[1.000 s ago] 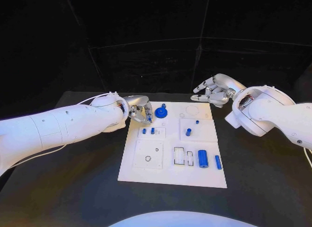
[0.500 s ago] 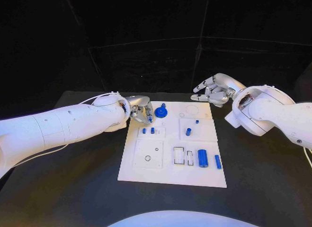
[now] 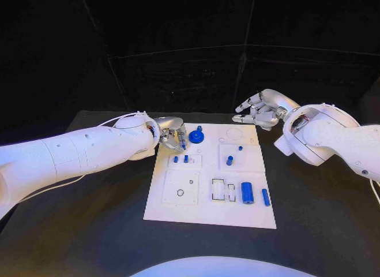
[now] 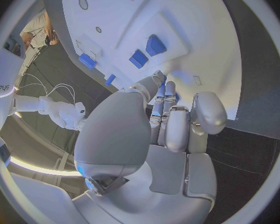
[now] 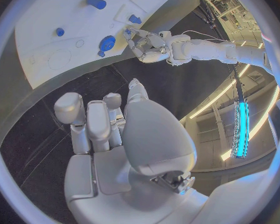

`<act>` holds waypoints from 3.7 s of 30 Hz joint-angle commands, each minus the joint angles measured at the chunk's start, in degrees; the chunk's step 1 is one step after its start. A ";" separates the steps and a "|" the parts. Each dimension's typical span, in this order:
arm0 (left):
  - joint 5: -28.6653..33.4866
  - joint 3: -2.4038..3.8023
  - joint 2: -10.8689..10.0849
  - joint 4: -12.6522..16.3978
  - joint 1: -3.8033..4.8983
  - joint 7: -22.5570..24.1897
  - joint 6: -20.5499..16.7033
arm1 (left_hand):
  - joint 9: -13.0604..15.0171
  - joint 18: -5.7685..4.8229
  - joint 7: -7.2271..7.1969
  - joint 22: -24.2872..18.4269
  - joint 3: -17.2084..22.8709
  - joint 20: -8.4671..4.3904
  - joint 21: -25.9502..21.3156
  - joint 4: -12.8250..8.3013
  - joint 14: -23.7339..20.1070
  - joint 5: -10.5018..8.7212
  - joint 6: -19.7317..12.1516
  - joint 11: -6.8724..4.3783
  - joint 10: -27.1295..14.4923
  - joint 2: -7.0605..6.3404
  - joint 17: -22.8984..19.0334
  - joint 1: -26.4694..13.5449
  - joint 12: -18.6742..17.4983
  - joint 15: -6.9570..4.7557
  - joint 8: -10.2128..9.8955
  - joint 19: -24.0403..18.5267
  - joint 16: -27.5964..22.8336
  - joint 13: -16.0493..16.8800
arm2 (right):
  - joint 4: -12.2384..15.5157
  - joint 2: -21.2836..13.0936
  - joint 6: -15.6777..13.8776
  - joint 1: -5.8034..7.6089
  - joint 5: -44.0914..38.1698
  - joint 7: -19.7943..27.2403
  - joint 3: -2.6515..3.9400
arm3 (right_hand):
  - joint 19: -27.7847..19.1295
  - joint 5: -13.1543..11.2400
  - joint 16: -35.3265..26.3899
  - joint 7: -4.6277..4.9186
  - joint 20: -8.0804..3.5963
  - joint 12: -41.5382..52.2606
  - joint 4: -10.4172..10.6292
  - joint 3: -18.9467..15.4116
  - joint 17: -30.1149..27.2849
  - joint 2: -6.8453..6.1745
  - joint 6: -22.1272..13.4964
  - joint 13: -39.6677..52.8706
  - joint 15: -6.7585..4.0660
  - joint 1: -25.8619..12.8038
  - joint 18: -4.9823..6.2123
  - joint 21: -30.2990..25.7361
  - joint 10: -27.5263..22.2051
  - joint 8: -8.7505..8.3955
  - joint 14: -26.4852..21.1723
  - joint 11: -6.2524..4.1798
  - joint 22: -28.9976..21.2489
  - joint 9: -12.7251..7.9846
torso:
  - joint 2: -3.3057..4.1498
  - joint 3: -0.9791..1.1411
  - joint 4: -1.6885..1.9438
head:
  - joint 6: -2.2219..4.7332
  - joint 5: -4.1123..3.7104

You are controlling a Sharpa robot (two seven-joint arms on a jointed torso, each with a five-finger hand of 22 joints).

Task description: Assemble the parts on the task board

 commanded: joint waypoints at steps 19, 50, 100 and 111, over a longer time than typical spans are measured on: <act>0.18 0.03 0.58 -0.45 0.06 -1.41 1.95 | -1.05 -0.69 0.81 -0.13 1.43 0.43 -0.49 -0.30 0.95 0.03 -2.38 0.80 -0.63 -0.90 -0.59 -1.77 -2.74 0.46 -2.93 0.02 -0.23 -0.16 | 0.16 -0.02 0.12 0.12 -0.18 0.49 0.04 | 0.30 0.32 -0.17 0.01 0.05 0.28 -0.07 -0.35 0.05 0.13 -0.27 0.01 -0.21 -0.35 1.14 -0.27 -0.21 0.27 0.46 0.13 -0.03 -0.06 | -0.01 0.02 0.01 | -0.05 -0.15; 3.60 0.06 -3.42 1.53 0.03 -0.39 -2.29 | -1.09 -0.36 1.52 -1.20 1.99 1.16 -2.24 -0.49 0.32 0.05 -6.91 1.74 -3.37 -3.08 -2.51 -3.45 -6.16 1.21 -7.14 -0.83 -0.80 -0.25 | -2.42 -0.34 4.93 0.11 -3.52 0.08 0.03 | -0.67 -0.27 -7.03 -0.48 -0.49 -21.90 -0.99 -0.87 -6.96 0.97 3.02 -21.92 -0.70 6.54 1.65 -2.64 -9.88 2.39 -0.42 -0.32 -2.69 0.18 | -0.03 -0.02 0.14 | 0.42 -0.67; 71.92 0.04 -13.51 15.37 0.03 30.33 -0.85 | -1.12 3.83 3.03 -21.78 0.54 2.52 -27.42 0.36 -13.52 -0.05 -4.42 2.76 -2.60 -0.63 -31.31 -6.22 -3.70 2.46 -5.74 -14.41 -16.46 0.32 | -9.87 5.67 13.47 -6.56 -35.71 2.60 -0.61 | 2.34 -4.58 -2.84 0.44 0.86 -45.03 -2.96 1.34 -3.69 1.18 7.89 -45.96 0.87 16.39 0.58 1.67 -9.24 -2.75 0.77 1.79 3.65 -0.19 | 0.03 -0.03 0.05 | 1.26 -4.72; 73.79 0.03 -13.83 16.06 0.04 30.53 -1.30 | -1.16 3.85 3.11 -22.65 -2.59 2.69 -28.40 1.84 -14.01 -0.06 -4.85 2.87 -3.28 -0.76 -32.35 -8.03 -2.81 2.59 -5.64 -14.19 -16.63 0.55 | -11.16 6.64 14.13 -6.80 -35.71 3.07 -0.60 | 2.34 -4.80 -2.65 0.40 0.86 -45.27 -3.08 2.11 -3.70 1.66 8.39 -46.77 0.84 16.94 0.58 1.84 -8.67 -2.89 0.70 1.72 3.85 -0.17 | -0.03 0.02 0.04 | 1.16 -4.71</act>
